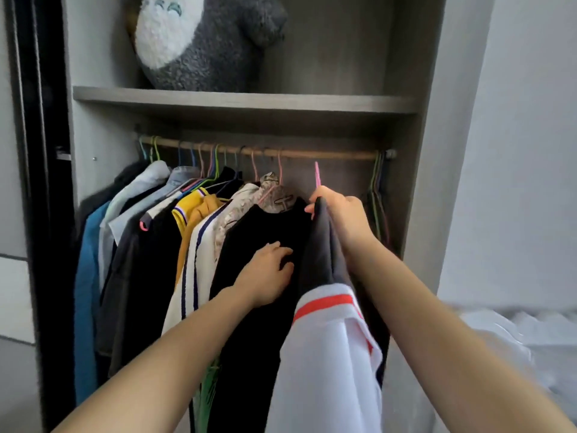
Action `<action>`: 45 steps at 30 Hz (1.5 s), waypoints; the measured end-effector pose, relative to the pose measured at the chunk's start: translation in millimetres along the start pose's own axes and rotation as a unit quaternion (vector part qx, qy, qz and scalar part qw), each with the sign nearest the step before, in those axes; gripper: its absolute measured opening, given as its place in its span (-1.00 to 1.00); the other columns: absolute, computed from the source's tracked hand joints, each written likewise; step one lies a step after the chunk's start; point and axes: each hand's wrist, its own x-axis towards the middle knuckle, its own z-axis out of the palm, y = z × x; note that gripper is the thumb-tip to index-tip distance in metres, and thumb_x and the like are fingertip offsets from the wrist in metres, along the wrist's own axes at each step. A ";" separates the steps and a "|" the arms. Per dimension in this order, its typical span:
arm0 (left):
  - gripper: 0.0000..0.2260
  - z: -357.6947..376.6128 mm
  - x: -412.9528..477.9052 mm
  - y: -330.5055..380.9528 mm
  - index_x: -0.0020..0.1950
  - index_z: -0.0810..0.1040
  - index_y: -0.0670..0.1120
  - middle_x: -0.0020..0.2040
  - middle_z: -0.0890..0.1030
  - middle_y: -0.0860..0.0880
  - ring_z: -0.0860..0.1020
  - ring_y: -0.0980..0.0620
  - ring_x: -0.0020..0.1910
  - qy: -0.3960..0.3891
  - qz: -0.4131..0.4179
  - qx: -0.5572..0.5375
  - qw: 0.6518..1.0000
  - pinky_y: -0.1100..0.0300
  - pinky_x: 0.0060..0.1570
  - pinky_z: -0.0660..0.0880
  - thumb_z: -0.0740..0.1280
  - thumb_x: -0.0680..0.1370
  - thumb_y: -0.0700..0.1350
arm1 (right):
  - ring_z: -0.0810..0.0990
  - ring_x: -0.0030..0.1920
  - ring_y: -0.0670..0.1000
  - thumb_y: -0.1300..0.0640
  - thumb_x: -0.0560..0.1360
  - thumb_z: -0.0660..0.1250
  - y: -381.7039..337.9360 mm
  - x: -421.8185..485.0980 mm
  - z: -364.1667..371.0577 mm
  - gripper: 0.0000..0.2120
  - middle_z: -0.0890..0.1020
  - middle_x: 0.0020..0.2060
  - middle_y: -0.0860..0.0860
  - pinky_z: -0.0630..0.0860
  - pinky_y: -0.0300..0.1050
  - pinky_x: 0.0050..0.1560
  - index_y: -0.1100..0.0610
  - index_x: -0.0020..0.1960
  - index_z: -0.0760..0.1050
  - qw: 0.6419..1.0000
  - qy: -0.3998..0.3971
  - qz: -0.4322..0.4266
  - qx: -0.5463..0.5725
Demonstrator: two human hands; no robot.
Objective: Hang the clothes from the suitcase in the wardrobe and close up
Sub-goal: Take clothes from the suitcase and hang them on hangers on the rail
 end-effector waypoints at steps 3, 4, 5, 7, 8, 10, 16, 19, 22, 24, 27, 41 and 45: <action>-0.52 -8.7 40.0 -32.1 0.48 0.33 -0.09 0.53 0.22 -0.20 0.12 -0.16 0.53 0.063 0.008 0.134 0.989 -0.04 0.48 0.12 0.26 0.57 -0.05 | 0.29 -0.42 0.01 0.17 0.35 0.31 15.2 24.8 8.8 -0.86 0.30 -0.51 0.03 0.21 -0.13 -0.42 0.17 -0.29 0.37 0.998 0.058 -0.007 0.017; -0.50 -13.5 53.9 -41.7 0.48 0.33 -0.09 0.53 0.21 -0.20 0.12 -0.18 0.52 0.098 0.007 0.162 0.982 -0.05 0.47 0.12 0.27 0.55 -0.04 | 0.30 -0.41 0.01 0.12 0.31 0.31 17.4 38.3 14.8 -0.84 0.30 -0.50 0.03 0.24 -0.11 -0.40 0.18 -0.32 0.36 0.997 0.075 -0.019 0.005; -0.50 -19.5 62.3 -48.3 0.49 0.31 -0.09 0.52 0.21 -0.20 0.13 -0.19 0.51 0.121 -0.005 0.180 0.976 -0.05 0.46 0.13 0.26 0.55 -0.05 | 0.31 -0.40 0.02 0.10 0.32 0.30 18.7 49.3 20.5 -0.81 0.30 -0.51 0.01 0.27 -0.08 -0.36 0.15 -0.36 0.34 0.995 0.089 -0.033 -0.013; -0.48 -31.9 78.5 -55.5 0.54 0.21 -0.08 0.52 0.22 -0.17 0.15 -0.19 0.48 0.142 -0.020 0.190 0.971 -0.02 0.45 0.14 0.22 0.58 -0.06 | 0.34 -0.43 0.04 0.12 0.43 0.32 22.4 75.1 28.1 -0.68 0.35 -0.53 -0.02 0.32 -0.07 -0.28 0.12 -0.44 0.29 0.991 0.113 -0.048 -0.044; -0.47 -34.1 84.8 -58.8 0.55 0.16 -0.07 0.52 0.23 -0.14 0.16 -0.17 0.48 0.141 -0.023 0.187 0.972 0.01 0.45 0.14 0.20 0.60 -0.07 | 0.36 -0.43 0.03 0.14 0.48 0.31 26.5 86.2 31.8 -0.64 0.37 -0.52 -0.02 0.34 -0.10 -0.25 0.12 -0.45 0.29 0.990 0.121 -0.048 -0.059; -0.51 -34.1 95.1 -65.2 0.54 0.20 -0.07 0.52 0.27 -0.07 0.21 -0.11 0.48 0.136 -0.003 0.167 0.977 0.11 0.42 0.16 0.19 0.62 -0.11 | 0.41 -0.39 0.01 0.17 0.55 0.27 36.9 108.6 38.2 -0.64 0.43 -0.47 -0.01 0.34 -0.14 -0.21 0.13 -0.41 0.34 0.987 0.126 -0.042 -0.086; -0.46 -24.0 97.2 -93.7 0.52 0.27 -0.02 0.50 0.31 0.02 0.28 0.03 0.47 0.197 0.054 0.115 0.972 0.30 0.38 0.16 0.27 0.56 -0.25 | 0.57 -0.18 0.15 0.20 0.55 0.24 57.4 161.8 47.2 -0.80 0.62 -0.21 0.18 0.37 -0.13 -0.22 0.30 -0.12 0.56 0.982 0.141 -0.047 -0.118; -0.50 -17.8 101.3 -112.9 0.53 0.26 -0.03 0.50 0.31 -0.04 0.28 -0.02 0.48 0.183 0.011 0.089 0.979 0.28 0.40 0.14 0.24 0.60 -0.23 | 0.61 -0.11 0.19 0.19 0.55 0.24 58.5 187.3 49.5 -0.80 0.64 -0.12 0.20 0.43 -0.10 -0.18 0.31 -0.04 0.56 0.982 0.146 -0.042 -0.108; -0.55 -15.3 104.5 -124.8 0.50 0.32 0.01 0.44 0.41 -0.05 0.37 -0.05 0.42 0.167 0.003 0.062 0.984 0.24 0.36 0.25 0.23 0.61 -0.20 | 0.58 -0.11 0.19 0.20 0.53 0.24 68.9 197.5 52.7 -0.85 0.61 -0.14 0.21 0.38 -0.11 -0.18 0.27 -0.16 0.49 0.980 0.105 -0.027 -0.164; -0.56 -15.9 103.8 -126.3 0.49 0.34 0.01 0.43 0.42 -0.04 0.38 -0.05 0.41 0.174 0.005 0.063 0.983 0.27 0.34 0.25 0.24 0.61 -0.19 | 0.52 -0.16 0.16 0.24 0.51 0.24 82.9 194.6 56.2 -0.85 0.54 -0.19 0.18 0.36 -0.11 -0.17 0.22 -0.23 0.40 0.975 0.072 -0.017 -0.211; -0.57 -14.9 99.1 -124.2 0.49 0.35 0.00 0.45 0.40 -0.01 0.34 -0.02 0.44 0.185 0.004 0.053 0.981 0.33 0.34 0.17 0.24 0.62 -0.20 | 0.48 -0.20 0.13 0.28 0.50 0.23 99.5 190.7 60.4 -0.81 0.50 -0.26 0.16 0.37 -0.09 -0.18 0.20 -0.28 0.34 0.973 0.051 -0.007 -0.223; -0.63 -11.2 23.9 -131.4 0.44 0.41 0.01 0.23 0.57 0.08 0.51 0.17 0.22 0.189 -0.086 -0.112 0.972 0.34 0.19 0.43 0.26 0.62 -0.08 | 0.39 0.23 0.16 0.14 0.54 0.28 96.9 148.1 105.0 -0.77 0.40 0.21 0.15 0.34 -0.03 0.17 0.21 0.16 0.44 0.952 0.152 -0.135 -0.231; -0.73 -16.3 -42.6 -156.1 0.31 0.49 0.06 0.06 0.63 0.06 0.59 0.16 -0.01 0.207 -0.184 -0.108 0.955 0.42 -0.13 0.41 0.26 0.61 -0.10 | 0.36 0.21 0.15 0.20 0.47 0.30 103.0 92.7 158.2 -0.77 0.42 0.15 0.15 0.32 0.00 0.18 0.22 0.12 0.45 0.934 0.034 -0.255 -0.249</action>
